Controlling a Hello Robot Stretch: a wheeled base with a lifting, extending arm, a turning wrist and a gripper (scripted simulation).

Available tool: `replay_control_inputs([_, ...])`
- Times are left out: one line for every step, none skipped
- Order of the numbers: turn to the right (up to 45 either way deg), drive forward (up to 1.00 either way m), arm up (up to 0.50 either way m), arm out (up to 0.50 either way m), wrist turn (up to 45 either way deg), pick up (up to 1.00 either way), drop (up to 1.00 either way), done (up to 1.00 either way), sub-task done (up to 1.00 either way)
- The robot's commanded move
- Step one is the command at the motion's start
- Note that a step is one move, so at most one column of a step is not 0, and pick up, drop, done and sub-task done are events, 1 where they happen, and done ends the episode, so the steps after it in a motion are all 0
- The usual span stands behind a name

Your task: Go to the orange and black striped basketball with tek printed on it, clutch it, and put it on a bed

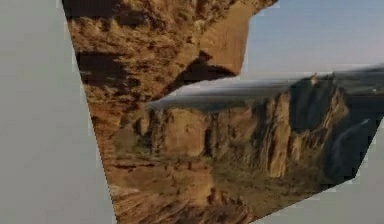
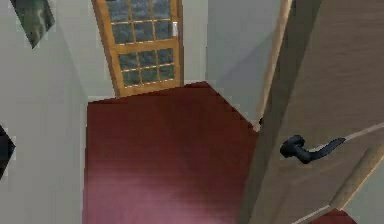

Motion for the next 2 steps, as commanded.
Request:
replay_control_inputs([45.0, 0.0, 0.0, 0.0, 0.0, 0.0, 0.0, 0.0, 0.0])
replay_control_inputs([36.0, 0.0, 0.0, 0.0, 0.0, 0.0, 0.0, 0.0, 0.0])
